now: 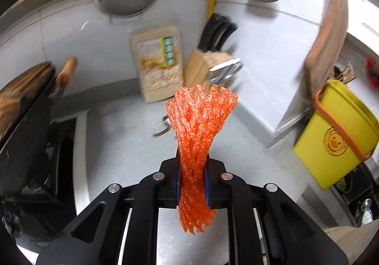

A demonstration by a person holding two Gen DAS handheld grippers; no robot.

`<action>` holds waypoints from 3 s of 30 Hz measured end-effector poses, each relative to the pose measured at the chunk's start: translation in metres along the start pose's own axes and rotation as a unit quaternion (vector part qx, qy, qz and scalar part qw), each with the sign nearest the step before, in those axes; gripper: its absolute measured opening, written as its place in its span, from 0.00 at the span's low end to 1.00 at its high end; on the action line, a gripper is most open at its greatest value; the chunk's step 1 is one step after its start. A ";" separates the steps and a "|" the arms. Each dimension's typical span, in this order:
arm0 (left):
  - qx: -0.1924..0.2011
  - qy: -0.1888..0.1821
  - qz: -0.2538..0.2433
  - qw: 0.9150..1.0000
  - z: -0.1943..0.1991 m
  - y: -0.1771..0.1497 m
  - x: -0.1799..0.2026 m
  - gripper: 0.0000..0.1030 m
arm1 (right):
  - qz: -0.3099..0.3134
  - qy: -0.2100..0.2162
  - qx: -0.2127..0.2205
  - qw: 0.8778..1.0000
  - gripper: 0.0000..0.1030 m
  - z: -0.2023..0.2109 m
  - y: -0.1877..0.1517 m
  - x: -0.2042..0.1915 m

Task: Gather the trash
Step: 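Drop the red packet into the yellow bin while the left tool carries the orange net there, then open the left tool over the yellow bin to release the orange net, then move the left tool to the brown strip and grasp it, then lift the brown strip with the left tool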

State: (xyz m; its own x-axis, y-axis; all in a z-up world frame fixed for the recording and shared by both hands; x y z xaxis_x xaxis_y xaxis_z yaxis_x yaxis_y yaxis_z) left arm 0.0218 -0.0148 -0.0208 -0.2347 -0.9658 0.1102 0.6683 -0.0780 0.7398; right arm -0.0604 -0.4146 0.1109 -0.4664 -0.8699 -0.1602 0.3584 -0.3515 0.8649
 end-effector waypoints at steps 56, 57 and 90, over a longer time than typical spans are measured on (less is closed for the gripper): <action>-0.113 0.068 -0.057 0.990 -0.216 0.011 -0.005 0.88 | 0.118 0.105 0.149 0.976 0.88 0.072 -0.023 -0.080; -0.119 0.066 -0.062 0.989 -0.224 0.011 -0.003 0.87 | 0.122 0.104 0.147 0.976 0.88 0.072 -0.025 -0.084; -0.110 0.036 0.080 0.990 -0.059 -0.081 -0.055 0.07 | 0.257 0.309 -0.049 0.914 0.88 -0.057 -0.091 -0.244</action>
State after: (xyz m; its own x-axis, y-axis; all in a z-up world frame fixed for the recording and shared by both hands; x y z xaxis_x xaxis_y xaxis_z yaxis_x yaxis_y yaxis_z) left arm 0.0227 0.0298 -0.1260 -0.0676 -0.9847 0.1609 0.8321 0.0333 0.5537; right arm 0.0664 -0.1903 0.0446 0.3196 -0.9475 -0.0088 0.4873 0.1564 0.8591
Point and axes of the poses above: each gripper's, at about its wrist camera, not at the fingertips, and z roughly against the way its jaws point, x to its right, y to its top, the point moved 2 cm from there along -z, roughly the way its jaws point, and after that the axes turned 3 degrees about -x, right-handed, at the moved point
